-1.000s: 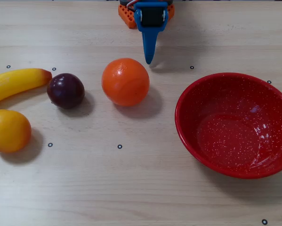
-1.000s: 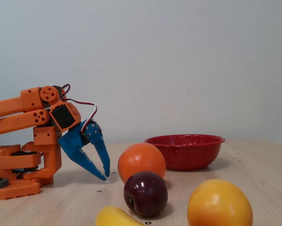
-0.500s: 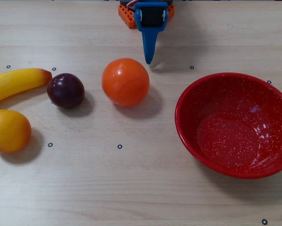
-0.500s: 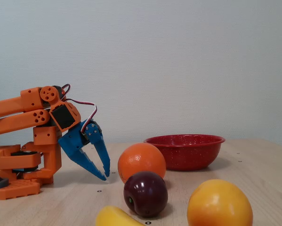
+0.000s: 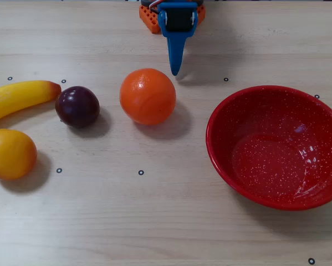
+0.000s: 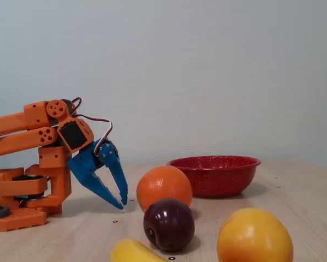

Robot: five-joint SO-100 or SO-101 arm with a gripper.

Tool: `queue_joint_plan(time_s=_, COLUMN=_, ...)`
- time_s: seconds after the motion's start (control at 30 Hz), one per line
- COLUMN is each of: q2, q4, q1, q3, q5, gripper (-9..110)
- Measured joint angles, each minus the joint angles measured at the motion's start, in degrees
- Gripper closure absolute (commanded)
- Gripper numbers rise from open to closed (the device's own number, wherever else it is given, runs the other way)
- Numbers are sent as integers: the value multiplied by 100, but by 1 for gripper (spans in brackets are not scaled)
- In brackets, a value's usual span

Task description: Put banana in the red bowl.

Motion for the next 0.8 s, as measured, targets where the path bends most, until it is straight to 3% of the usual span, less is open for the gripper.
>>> queue_joint_plan(time_s=0.8, q2=0, q4=0, q1=-70, q3=0, q5=-9, gripper=102)
